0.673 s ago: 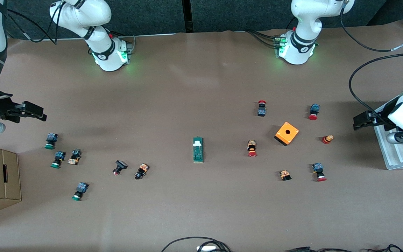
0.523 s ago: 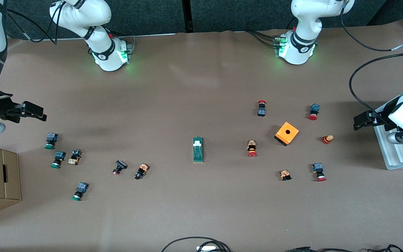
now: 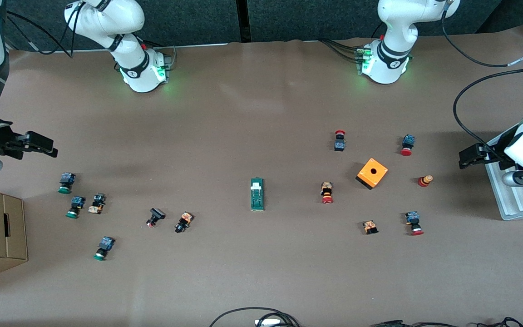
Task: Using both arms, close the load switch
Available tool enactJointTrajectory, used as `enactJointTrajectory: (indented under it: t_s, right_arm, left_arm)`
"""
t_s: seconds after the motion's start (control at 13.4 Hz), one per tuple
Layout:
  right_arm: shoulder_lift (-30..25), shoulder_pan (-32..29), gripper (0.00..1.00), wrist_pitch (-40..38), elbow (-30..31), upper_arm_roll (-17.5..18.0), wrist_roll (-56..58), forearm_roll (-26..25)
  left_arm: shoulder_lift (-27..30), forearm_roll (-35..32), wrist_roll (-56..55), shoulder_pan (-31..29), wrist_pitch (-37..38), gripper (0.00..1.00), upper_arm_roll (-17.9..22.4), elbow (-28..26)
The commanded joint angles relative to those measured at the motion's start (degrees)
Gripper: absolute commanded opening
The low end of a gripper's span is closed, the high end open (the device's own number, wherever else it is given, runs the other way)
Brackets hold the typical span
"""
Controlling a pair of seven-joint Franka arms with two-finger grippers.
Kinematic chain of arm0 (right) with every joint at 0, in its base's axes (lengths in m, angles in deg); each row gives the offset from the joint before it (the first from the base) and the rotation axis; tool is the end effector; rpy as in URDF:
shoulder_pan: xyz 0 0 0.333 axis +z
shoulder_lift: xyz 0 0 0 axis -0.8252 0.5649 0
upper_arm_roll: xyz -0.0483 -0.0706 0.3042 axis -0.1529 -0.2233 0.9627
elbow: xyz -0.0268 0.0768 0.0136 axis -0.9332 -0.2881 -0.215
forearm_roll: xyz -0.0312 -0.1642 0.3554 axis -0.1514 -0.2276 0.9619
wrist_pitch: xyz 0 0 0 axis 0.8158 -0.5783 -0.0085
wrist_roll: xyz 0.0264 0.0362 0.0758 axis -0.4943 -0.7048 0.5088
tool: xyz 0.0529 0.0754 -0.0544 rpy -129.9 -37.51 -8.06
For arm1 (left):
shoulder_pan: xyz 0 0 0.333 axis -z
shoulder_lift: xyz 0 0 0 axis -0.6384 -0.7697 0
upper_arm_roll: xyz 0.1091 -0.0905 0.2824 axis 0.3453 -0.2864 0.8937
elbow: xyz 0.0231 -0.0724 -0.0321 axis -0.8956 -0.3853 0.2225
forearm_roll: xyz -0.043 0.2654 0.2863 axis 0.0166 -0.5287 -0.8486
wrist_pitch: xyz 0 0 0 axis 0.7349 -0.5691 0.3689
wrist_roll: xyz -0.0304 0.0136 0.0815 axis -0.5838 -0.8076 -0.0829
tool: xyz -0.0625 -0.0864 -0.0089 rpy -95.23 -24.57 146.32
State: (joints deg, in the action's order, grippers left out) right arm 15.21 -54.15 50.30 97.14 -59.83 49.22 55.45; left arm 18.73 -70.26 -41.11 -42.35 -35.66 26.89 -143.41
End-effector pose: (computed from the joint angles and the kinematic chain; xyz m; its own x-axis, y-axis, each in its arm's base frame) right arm 0.5513 -0.0527 0.5784 0.9990 -0.0189 -0.0413 -0.0204 -0.9991 -0.0360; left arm 0.6017 0.0019 0.5511 0.9983 -0.0486 -0.0323 -0.0491 -0.9987 -0.0119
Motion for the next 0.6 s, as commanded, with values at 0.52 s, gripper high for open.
enactJointTrajectory:
  t_s: [0.52]
  right_arm:
    - [0.8,0.0,1.00,-1.8,-2.5,0.4,0.7,-3.0]
  left_arm:
    - [-1.0,-0.2,-7.8,1.4,2.0,1.00,-1.0,0.7]
